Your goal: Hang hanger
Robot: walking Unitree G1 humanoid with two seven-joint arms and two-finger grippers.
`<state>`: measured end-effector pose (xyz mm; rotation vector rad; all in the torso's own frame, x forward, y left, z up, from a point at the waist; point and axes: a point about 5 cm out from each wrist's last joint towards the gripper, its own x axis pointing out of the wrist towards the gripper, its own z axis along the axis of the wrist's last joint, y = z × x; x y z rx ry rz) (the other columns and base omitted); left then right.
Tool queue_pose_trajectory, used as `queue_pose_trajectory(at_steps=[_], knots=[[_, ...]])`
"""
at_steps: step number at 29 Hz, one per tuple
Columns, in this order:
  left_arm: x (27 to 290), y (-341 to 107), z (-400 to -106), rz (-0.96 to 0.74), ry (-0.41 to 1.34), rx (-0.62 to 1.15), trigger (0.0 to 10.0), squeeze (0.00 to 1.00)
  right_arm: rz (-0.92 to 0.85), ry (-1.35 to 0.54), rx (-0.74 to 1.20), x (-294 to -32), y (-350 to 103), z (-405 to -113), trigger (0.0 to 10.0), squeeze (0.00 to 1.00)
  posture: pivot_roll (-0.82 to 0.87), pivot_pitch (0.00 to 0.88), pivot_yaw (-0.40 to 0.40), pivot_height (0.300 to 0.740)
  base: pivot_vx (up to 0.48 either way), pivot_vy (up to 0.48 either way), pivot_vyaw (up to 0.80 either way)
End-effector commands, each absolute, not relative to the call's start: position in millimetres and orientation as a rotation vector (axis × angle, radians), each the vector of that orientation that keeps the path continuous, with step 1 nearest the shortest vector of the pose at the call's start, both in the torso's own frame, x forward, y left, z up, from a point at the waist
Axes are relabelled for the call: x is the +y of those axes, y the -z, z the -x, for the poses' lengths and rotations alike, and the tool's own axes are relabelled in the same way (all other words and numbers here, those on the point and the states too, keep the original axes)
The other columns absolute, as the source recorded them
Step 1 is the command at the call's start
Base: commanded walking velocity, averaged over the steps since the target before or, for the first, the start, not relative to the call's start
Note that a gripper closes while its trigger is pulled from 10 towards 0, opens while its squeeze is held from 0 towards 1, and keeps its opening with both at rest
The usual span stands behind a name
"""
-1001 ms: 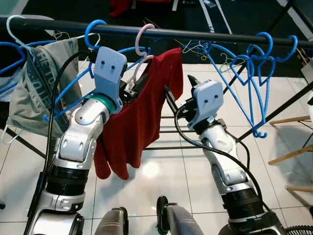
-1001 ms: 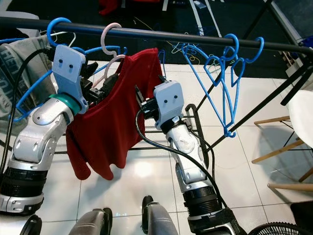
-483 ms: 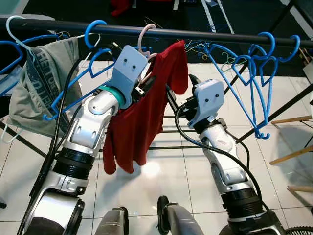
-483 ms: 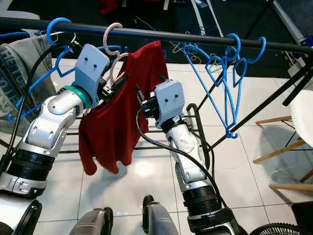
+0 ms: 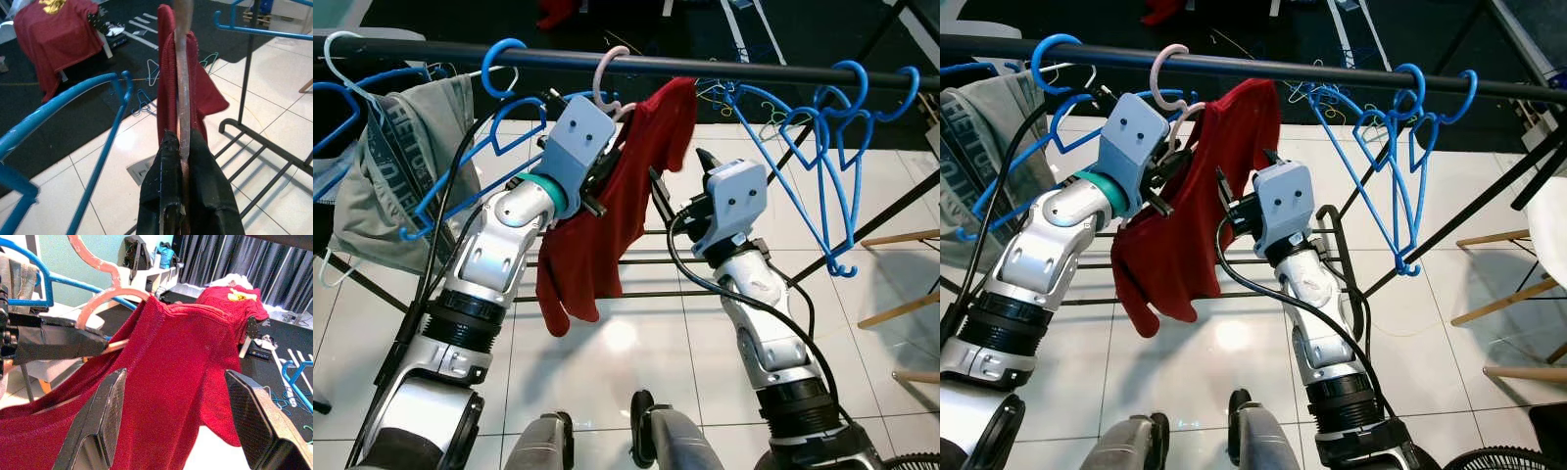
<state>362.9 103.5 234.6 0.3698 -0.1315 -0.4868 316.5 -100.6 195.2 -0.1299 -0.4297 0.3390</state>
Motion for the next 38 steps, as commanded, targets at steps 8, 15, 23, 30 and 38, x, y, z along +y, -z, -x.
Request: queue_pose_trajectory(at_steps=[8, 15, 23, 30, 38], knots=[[102, -234, -361, -0.323, 0.514, -0.115, 0.0, 0.0, 0.124, -0.33, -0.419, -102, -190, -315, 10.0, 0.0, 0.02, 0.17, 0.014, 0.74, 0.0, 0.0, 0.0], [103, -261, -337, -0.152, 0.605, -0.215, 10.0, 0.0, 0.131, -0.322, -0.423, -105, -191, -313, 10.0, 0.0, 0.01, 0.181, 0.021, 0.74, 0.0, 0.0, 0.0], [102, -244, -288, -0.223, 0.789, -0.161, 10.0, 0.0, 0.19, -0.293, -0.449, -122, -199, -314, 10.0, 0.0, 0.01, 0.184, 0.025, 0.74, 0.0, 0.0, 0.0], [100, -231, -282, -0.258, 0.768, -0.102, 10.0, 0.0, 0.198, -0.333, -0.479, -115, -206, -312, 10.0, 0.0, 0.01, 0.178, 0.025, 0.74, 0.0, 0.0, 0.0], [101, -234, -291, -0.231, 0.632, -0.098, 10.0, 0.0, 0.16, -0.415, -0.455, -97, -197, -302, 10.0, 0.0, 0.0, 0.17, 0.025, 0.74, 0.0, 0.0, 0.0]])
